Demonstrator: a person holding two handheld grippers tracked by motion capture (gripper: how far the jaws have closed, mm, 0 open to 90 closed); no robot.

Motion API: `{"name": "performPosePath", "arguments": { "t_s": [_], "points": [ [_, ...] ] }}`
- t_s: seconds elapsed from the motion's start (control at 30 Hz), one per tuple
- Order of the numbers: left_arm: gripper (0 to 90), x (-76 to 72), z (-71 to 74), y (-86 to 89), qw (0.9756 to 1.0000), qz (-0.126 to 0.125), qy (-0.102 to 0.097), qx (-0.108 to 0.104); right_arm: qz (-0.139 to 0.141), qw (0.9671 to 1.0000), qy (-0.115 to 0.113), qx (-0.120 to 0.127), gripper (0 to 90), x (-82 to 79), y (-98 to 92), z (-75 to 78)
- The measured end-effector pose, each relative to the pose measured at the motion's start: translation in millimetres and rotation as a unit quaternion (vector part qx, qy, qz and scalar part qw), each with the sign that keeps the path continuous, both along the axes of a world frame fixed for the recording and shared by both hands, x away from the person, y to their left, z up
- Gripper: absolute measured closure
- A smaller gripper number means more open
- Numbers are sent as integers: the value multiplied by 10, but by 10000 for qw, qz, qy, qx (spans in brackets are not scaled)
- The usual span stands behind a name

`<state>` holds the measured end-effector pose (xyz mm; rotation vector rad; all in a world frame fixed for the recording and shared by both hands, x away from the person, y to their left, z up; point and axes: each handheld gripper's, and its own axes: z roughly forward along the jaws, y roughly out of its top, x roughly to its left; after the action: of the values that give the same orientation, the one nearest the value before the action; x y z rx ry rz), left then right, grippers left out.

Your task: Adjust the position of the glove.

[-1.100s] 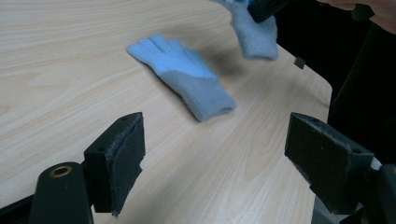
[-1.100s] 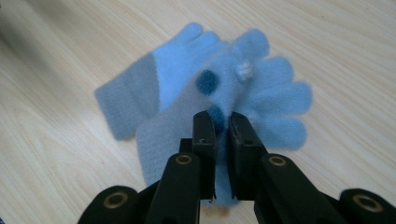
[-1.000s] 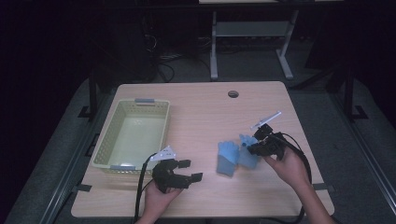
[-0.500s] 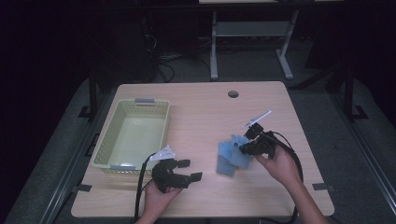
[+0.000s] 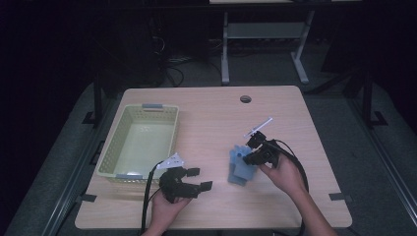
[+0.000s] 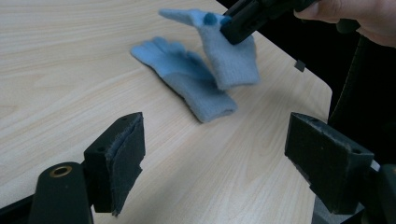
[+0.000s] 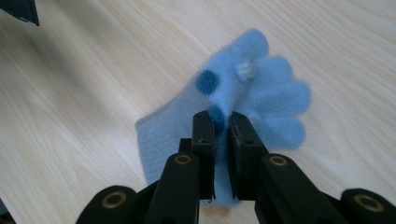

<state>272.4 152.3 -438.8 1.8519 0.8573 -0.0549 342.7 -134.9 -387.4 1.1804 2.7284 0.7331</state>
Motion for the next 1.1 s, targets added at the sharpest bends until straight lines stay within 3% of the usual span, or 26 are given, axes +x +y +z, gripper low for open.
{"name": "performPosePath", "arguments": {
  "t_s": [0.47, 0.7, 0.97, 1.1],
  "points": [
    [198, -5, 8, 5, 10000, 10, 4, -22, 157, 9997, 213, 5, 813, 41, 135, -118],
    [198, 0, 6, 12, 10000, 12, -26, -15, 102, 9997, 212, -42, 806, 74, 147, -178],
    [199, 0, 0, 10, 10000, 4, -24, -7, 95, 9992, 199, -322, 784, 109, 213, -291],
    [200, 4, 2, 19, 10000, 11, 3, -11, 80, 9992, 193, -346, 736, 114, 240, -331]
  ]
}}
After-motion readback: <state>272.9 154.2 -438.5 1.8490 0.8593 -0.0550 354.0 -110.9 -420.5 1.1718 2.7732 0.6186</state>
